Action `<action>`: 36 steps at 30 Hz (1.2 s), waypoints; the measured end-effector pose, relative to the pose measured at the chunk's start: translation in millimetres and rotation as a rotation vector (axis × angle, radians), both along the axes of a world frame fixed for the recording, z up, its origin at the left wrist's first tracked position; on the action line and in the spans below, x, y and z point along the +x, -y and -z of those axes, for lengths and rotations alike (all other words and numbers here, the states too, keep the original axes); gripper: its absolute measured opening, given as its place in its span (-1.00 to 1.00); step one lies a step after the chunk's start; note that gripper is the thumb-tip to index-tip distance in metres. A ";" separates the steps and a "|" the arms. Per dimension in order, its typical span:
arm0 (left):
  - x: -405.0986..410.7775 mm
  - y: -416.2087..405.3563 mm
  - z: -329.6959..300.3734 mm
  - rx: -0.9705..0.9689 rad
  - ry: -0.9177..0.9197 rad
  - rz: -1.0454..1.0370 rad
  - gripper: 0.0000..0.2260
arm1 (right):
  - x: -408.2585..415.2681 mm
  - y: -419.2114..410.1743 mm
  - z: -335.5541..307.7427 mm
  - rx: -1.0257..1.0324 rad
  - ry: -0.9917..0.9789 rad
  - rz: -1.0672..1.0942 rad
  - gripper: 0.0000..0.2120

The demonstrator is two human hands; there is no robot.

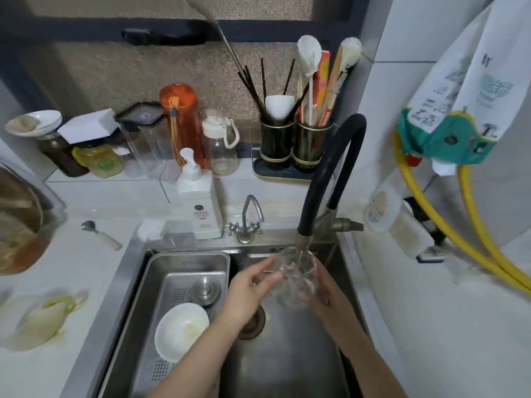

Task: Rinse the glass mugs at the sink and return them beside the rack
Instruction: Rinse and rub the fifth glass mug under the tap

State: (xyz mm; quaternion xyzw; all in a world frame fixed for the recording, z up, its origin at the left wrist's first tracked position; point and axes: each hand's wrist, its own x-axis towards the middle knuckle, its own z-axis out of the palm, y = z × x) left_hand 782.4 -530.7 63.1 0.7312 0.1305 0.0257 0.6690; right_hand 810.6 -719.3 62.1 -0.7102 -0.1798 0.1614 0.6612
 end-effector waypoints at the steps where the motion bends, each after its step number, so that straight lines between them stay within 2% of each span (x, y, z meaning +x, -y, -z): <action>1: 2.1 4.0 -2.5 -0.012 0.006 -0.005 -0.64 | 2.4 0.4 -1.5 0.005 0.000 0.017 -0.45; 5: -4.5 14.4 1.3 0.026 0.008 0.085 -0.59 | -3.8 8.7 13.4 0.007 -0.008 0.091 -0.37; 9: -9.6 -10.5 9.9 0.055 -0.029 0.008 -0.61 | -1.0 -9.6 16.8 -0.050 0.036 0.011 -0.42; 12: -2.1 -4.3 7.1 0.031 -0.002 0.003 -0.65 | 11.4 -8.7 14.1 -0.035 0.000 -0.020 -0.46; 16: -7.3 8.8 10.5 0.024 0.009 0.045 -0.64 | 1.3 3.5 21.8 -0.002 -0.056 0.052 -0.39; 19: -11.6 -7.3 9.1 0.029 0.022 0.011 -0.63 | 0.0 -8.4 18.9 -0.061 -0.013 0.037 -0.43; 23: -2.4 -5.2 0.2 -0.016 0.025 -0.020 -0.63 | 8.9 -11.0 5.0 -0.027 -0.021 0.025 -0.40; 27: -10.6 0.7 8.4 0.000 0.006 0.054 -0.62 | -5.2 -2.0 16.1 -0.027 -0.071 0.066 -0.35; 31: -15.4 -16.4 14.5 -0.006 -0.010 0.020 -0.63 | -9.9 -14.4 20.8 -0.078 -0.058 0.069 -0.43; 36: -6.3 1.0 14.3 -0.038 -0.104 0.001 -0.73 | -11.2 -5.5 16.9 -0.105 -0.060 0.062 -0.51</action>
